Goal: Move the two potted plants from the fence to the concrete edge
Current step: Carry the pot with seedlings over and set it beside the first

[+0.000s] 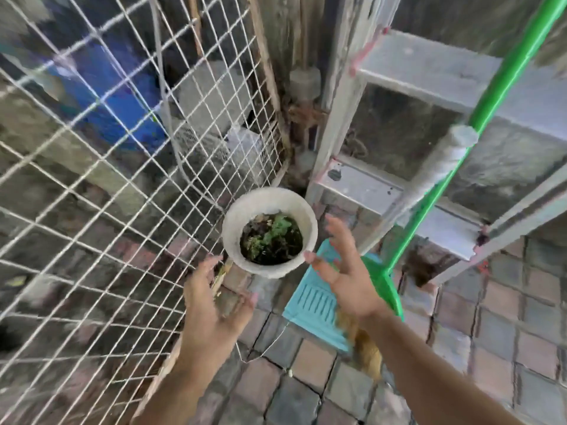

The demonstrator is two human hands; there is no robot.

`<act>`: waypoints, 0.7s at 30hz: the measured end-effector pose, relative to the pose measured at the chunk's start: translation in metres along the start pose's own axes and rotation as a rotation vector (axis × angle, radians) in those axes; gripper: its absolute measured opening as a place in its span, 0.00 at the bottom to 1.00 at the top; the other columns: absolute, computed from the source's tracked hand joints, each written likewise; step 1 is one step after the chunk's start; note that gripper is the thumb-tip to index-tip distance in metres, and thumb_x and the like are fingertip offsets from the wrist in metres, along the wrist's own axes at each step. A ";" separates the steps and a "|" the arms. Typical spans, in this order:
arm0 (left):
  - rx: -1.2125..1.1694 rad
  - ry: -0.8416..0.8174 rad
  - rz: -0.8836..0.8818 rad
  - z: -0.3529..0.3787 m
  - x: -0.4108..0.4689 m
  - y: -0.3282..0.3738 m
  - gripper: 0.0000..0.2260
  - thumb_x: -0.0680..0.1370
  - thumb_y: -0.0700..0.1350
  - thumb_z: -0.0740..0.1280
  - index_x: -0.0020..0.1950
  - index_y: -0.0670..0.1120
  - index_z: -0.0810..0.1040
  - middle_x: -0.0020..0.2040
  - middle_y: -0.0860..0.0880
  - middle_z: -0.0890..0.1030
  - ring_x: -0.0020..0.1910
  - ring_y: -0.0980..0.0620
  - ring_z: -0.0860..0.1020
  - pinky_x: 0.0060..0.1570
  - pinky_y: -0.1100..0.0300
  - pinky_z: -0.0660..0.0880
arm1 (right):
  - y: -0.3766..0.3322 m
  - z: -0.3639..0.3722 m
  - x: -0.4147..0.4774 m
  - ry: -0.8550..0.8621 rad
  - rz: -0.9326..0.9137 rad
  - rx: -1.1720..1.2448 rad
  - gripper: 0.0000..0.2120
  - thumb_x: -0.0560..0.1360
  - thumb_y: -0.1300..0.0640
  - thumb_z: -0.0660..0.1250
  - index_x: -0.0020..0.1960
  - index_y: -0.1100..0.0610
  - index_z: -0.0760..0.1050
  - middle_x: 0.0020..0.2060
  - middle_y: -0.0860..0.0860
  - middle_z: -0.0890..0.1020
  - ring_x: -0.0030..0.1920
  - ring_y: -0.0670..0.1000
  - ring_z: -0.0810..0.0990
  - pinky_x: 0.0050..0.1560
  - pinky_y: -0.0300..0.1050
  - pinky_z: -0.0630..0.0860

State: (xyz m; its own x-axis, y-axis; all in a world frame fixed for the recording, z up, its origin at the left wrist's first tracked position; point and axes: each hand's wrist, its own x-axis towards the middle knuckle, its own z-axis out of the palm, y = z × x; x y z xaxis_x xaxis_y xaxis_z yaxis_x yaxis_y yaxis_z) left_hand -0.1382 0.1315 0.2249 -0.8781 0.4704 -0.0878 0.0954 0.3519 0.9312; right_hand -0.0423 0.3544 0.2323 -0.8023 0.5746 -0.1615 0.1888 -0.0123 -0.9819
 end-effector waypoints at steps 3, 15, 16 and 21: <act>-0.073 0.025 -0.014 0.036 0.023 -0.068 0.40 0.59 0.77 0.75 0.67 0.83 0.59 0.75 0.58 0.62 0.68 0.77 0.67 0.65 0.66 0.67 | 0.076 0.005 0.028 0.023 -0.074 0.042 0.29 0.75 0.52 0.74 0.69 0.33 0.66 0.58 0.14 0.73 0.62 0.18 0.69 0.61 0.19 0.67; -0.542 0.231 0.373 0.131 0.082 -0.176 0.32 0.75 0.60 0.78 0.74 0.67 0.66 0.79 0.53 0.71 0.78 0.49 0.73 0.75 0.48 0.75 | 0.229 0.034 0.097 0.016 -0.314 0.271 0.39 0.72 0.33 0.76 0.77 0.34 0.62 0.79 0.44 0.71 0.80 0.50 0.68 0.78 0.55 0.68; -0.564 0.242 0.381 0.135 0.085 -0.177 0.33 0.74 0.60 0.78 0.74 0.67 0.66 0.79 0.53 0.71 0.78 0.50 0.73 0.75 0.48 0.75 | 0.230 0.036 0.101 -0.002 -0.315 0.291 0.41 0.72 0.34 0.77 0.78 0.36 0.61 0.77 0.43 0.73 0.79 0.48 0.69 0.76 0.47 0.70; -0.572 0.209 0.436 0.141 0.101 -0.180 0.37 0.75 0.62 0.77 0.75 0.58 0.59 0.76 0.66 0.73 0.76 0.60 0.73 0.73 0.60 0.74 | 0.233 0.039 0.124 -0.127 -0.299 0.315 0.51 0.70 0.35 0.78 0.82 0.50 0.54 0.75 0.38 0.74 0.77 0.40 0.70 0.72 0.35 0.70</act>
State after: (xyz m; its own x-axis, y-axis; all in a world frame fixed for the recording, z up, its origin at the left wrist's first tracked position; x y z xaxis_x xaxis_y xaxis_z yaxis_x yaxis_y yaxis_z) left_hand -0.1782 0.2297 -0.0017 -0.8926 0.2876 0.3473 0.2463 -0.3341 0.9098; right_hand -0.1204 0.3910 -0.0201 -0.8624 0.4859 0.1422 -0.2275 -0.1210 -0.9662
